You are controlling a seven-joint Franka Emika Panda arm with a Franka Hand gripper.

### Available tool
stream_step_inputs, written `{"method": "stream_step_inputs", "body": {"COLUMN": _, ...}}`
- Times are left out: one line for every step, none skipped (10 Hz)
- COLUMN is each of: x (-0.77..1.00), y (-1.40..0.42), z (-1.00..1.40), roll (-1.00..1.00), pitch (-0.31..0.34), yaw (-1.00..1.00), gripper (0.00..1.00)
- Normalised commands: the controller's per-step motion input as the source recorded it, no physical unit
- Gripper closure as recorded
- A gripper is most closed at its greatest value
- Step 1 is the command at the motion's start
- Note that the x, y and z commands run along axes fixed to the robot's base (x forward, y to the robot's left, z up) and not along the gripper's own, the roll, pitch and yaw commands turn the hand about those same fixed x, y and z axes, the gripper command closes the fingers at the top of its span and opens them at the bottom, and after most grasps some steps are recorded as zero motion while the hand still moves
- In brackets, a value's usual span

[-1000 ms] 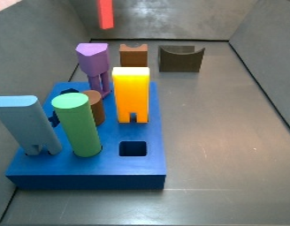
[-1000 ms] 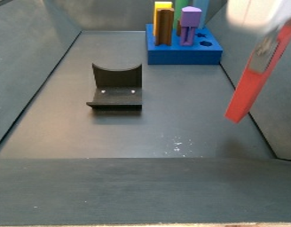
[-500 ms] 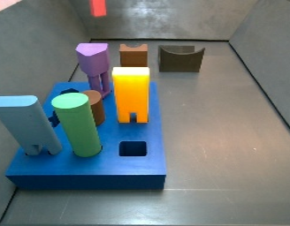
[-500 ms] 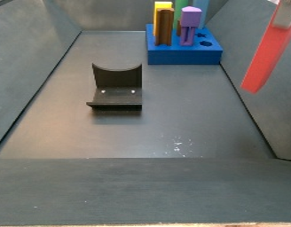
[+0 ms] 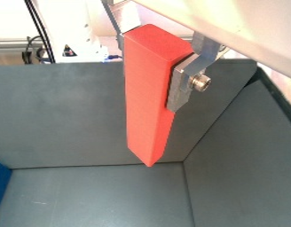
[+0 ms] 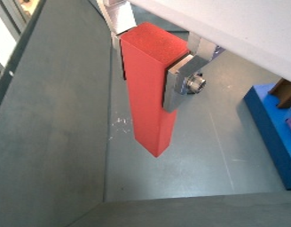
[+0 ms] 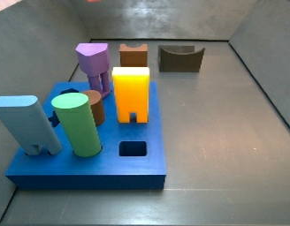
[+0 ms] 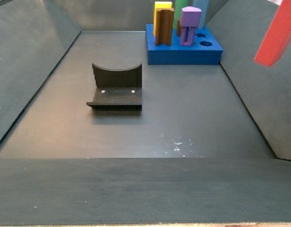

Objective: Pick up the rectangle object. Move up. Move to above the board. Insert the rectangle object.
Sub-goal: Move to above the board.

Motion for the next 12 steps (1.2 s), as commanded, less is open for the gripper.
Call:
{"method": "stream_step_inputs", "body": {"x": -0.01, "y": -0.02, "z": 0.43, "roll": 0.08, "pitch": 0.084, "yaw": 0.03, "gripper": 1.00}}
{"method": "stream_step_inputs", "body": {"x": -0.01, "y": -0.01, "z": 0.30, "roll": 0.08, "pitch": 0.082, "yaw": 0.03, "gripper": 1.00}}
{"method": "stream_step_inputs", "body": {"x": -0.01, "y": -0.01, "z": 0.17, "roll": 0.07, "pitch": 0.077, "yaw": 0.03, "gripper": 1.00}}
{"method": "stream_step_inputs", "body": {"x": 0.41, "y": -1.00, "z": 0.01, "roll": 0.03, "pitch": 0.003, "yaw": -1.00, "gripper": 1.00}}
{"method": "stream_step_inputs", "body": {"x": 0.41, "y": -1.00, "z": 0.00, "roll": 0.03, "pitch": -0.001, "yaw": -1.00, "gripper": 1.00}}
{"method": "stream_step_inputs", "body": {"x": 0.42, "y": -1.00, "z": 0.00, "roll": 0.01, "pitch": -0.003, "yaw": -1.00, "gripper": 1.00}}
{"method": "stream_step_inputs", "body": {"x": 0.42, "y": -1.00, "z": 0.00, "roll": -0.02, "pitch": -0.002, "yaw": -1.00, "gripper": 1.00}}
{"method": "stream_step_inputs", "body": {"x": 0.43, "y": -1.00, "z": 0.00, "roll": -0.02, "pitch": 0.010, "yaw": -1.00, "gripper": 1.00}}
{"method": "stream_step_inputs", "body": {"x": 0.43, "y": -1.00, "z": 0.00, "roll": -0.02, "pitch": 0.024, "yaw": -1.00, "gripper": 1.00}}
{"method": "stream_step_inputs", "body": {"x": 0.45, "y": -1.00, "z": 0.00, "roll": -0.05, "pitch": 0.042, "yaw": -1.00, "gripper": 1.00}}
{"method": "stream_step_inputs", "body": {"x": 0.45, "y": -1.00, "z": 0.00, "roll": -0.07, "pitch": 0.067, "yaw": -1.00, "gripper": 1.00}}
{"method": "stream_step_inputs", "body": {"x": 0.46, "y": -1.00, "z": 0.00, "roll": -0.09, "pitch": 0.088, "yaw": -0.87, "gripper": 1.00}}
